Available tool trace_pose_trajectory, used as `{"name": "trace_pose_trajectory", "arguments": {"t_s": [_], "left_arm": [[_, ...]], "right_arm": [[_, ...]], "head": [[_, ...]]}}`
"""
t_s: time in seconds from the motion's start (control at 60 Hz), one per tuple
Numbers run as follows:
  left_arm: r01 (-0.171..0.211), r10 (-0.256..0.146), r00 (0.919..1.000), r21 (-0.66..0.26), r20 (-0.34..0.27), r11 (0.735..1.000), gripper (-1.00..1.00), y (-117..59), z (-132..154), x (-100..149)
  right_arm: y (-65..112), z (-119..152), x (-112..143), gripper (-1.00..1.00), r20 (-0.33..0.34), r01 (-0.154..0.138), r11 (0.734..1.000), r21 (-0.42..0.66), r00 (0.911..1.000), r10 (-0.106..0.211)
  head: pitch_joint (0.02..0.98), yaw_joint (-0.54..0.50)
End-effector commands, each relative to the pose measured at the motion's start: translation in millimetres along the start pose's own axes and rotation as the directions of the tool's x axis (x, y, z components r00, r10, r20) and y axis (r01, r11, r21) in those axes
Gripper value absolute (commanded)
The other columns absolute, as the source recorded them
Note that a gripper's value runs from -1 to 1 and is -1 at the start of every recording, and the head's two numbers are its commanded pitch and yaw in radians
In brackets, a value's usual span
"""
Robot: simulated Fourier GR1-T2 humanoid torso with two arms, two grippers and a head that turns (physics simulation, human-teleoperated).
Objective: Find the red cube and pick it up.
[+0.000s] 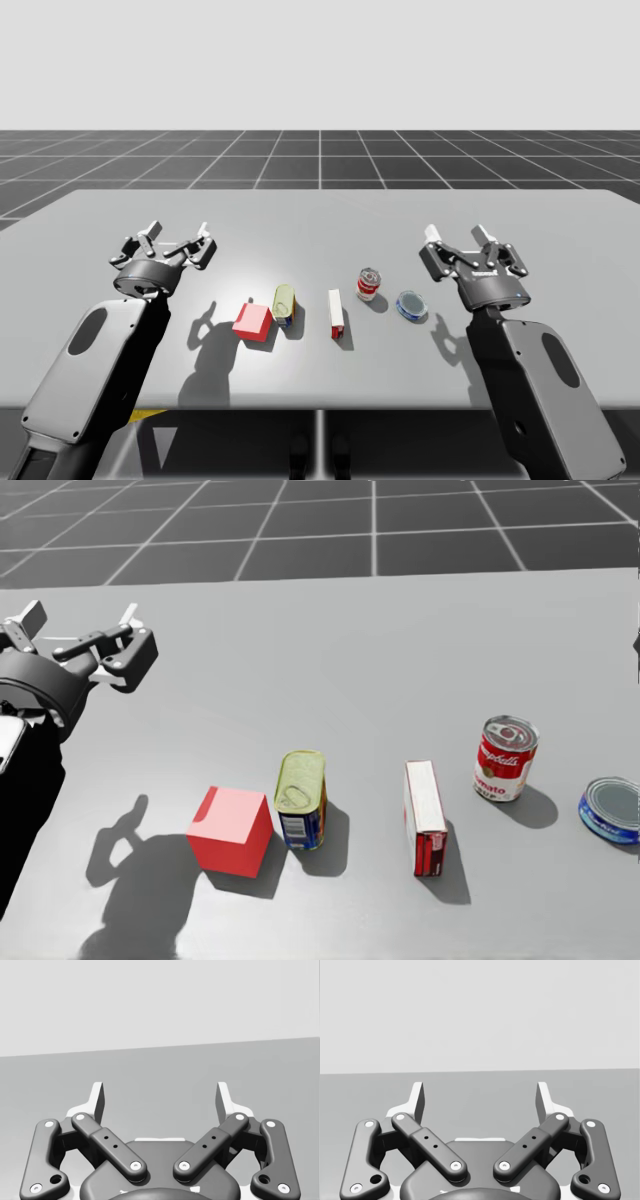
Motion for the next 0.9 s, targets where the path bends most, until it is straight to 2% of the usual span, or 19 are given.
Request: {"name": "trace_pose_trajectory", "arguments": {"t_s": [0.017, 0.183, 0.35, 0.483, 0.5, 0.55, 0.583, 0.667, 0.733, 0.833, 0.9], "left_arm": [[0.002, -0.002, 1.0000, -0.003, -0.002, 1.000, -1.00, -0.3, 0, -1], [0.004, -0.004, 1.0000, -0.004, -0.001, 1.000, -1.00, -1.1, 0, 0], [-0.005, 0.005, 1.0000, -0.011, -0.003, 1.000, -1.00, -3.1, 2, 2], [-0.037, 0.037, 0.9993, -0.038, -0.008, 0.999, -1.00, -8.5, 6, 6], [-0.062, 0.061, 0.9980, -0.046, -0.013, 0.997, -1.00, -9.4, 7, 8], [-0.090, 0.089, 0.9958, -0.059, -0.024, 0.994, -1.00, -11.3, 9, 11], [-0.107, 0.106, 0.9940, -0.063, -0.028, 0.992, -1.00, -13.0, 12, 14], [-0.124, 0.121, 0.9919, -0.083, -0.040, 0.989, -1.00, -18.8, 23, 24], [-0.101, 0.098, 0.9943, -0.066, -0.043, 0.993, -1.00, -23.5, 35, 31], [-0.127, 0.124, 0.9890, -0.024, -0.081, 0.992, -1.00, -27.0, 57, 36], [-0.116, 0.113, 0.9871, -0.029, -0.114, 0.993, -1.00, -27.2, 72, 36]], "right_arm": [[2.0, 0, -2, -1.00, -0.009, -0.004, 1.000, 0.008, 1.0000, 0.004], [5.6, 0, -4, -1.00, -0.021, -0.006, 1.000, 0.017, 0.9997, 0.007], [7.7, 0, -6, -1.00, -0.028, -0.011, 1.000, 0.023, 0.9995, 0.012], [7.5, 0, -6, -1.00, -0.028, -0.014, 1.000, 0.023, 0.9995, 0.014], [7.1, 0, -7, -1.00, -0.029, -0.013, 1.000, 0.023, 0.9995, 0.014], [6.9, 0, -7, -1.00, -0.030, -0.014, 1.000, 0.021, 0.9995, 0.014], [6.8, 0, -7, -1.00, -0.031, -0.014, 1.000, 0.020, 0.9994, 0.015], [6.8, 0, -8, -1.00, -0.034, -0.016, 1.000, 0.017, 0.9993, 0.017], [6.9, 0, -10, -1.00, -0.038, -0.018, 1.000, 0.016, 0.9991, 0.019], [7.3, -1, -12, -1.00, -0.044, -0.022, 1.000, 0.015, 0.9988, 0.022], [7.4, -1, -13, -1.00, -0.047, -0.024, 1.000, 0.015, 0.9986, 0.024]], "head": [[0.782, 0.17], [0.850, 0.25], [0.884, 0.28], [0.890, 0.29], [0.891, 0.29], [0.889, 0.29], [0.887, 0.28], [0.877, 0.28], [0.876, 0.27], [0.878, 0.28], [0.876, 0.28]]}}
